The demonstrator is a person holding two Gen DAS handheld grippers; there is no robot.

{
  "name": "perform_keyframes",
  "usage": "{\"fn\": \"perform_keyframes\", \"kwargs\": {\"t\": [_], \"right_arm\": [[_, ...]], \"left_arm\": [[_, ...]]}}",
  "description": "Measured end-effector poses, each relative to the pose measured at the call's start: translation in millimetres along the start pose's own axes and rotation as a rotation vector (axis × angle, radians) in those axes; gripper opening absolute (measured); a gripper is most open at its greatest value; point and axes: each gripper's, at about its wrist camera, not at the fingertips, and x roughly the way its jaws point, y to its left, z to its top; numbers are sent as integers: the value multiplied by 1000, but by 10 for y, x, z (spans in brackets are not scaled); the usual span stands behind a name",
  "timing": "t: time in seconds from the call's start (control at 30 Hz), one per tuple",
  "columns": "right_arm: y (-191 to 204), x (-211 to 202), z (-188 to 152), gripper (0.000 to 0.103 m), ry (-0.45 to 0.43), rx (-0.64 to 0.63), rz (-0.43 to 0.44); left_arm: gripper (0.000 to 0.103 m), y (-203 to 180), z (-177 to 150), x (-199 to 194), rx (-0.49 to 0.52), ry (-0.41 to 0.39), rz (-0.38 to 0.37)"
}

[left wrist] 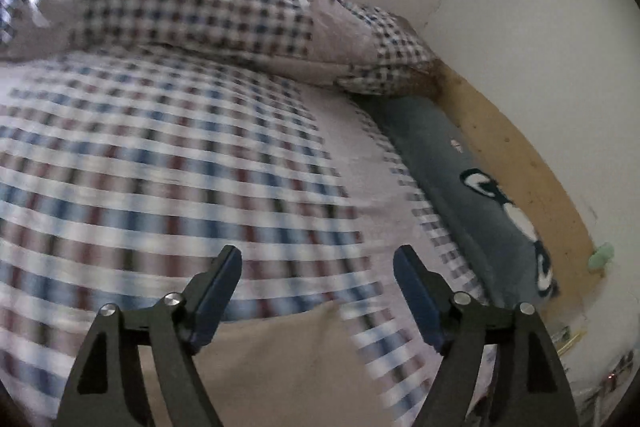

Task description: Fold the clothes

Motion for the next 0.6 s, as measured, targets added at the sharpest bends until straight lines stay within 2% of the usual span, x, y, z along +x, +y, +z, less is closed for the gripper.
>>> {"fn": "perform_keyframes", "kwargs": {"t": [0.17, 0.27, 0.4, 0.5, 0.6], "right_arm": [[205, 21, 199, 44, -45, -84, 99], [440, 64, 402, 47, -61, -147, 148], [753, 125, 674, 48, -79, -226, 211], [1022, 202, 911, 48, -82, -284, 270], [1321, 387, 1188, 48, -56, -333, 334]], "left_arm": [[82, 549, -211, -336, 17, -6, 81], [82, 873, -377, -466, 21, -3, 134], [82, 1233, -604, -404, -31, 38, 113], [82, 1362, -709, -362, -73, 64, 35], [82, 1369, -760, -303, -60, 94, 21]]}}
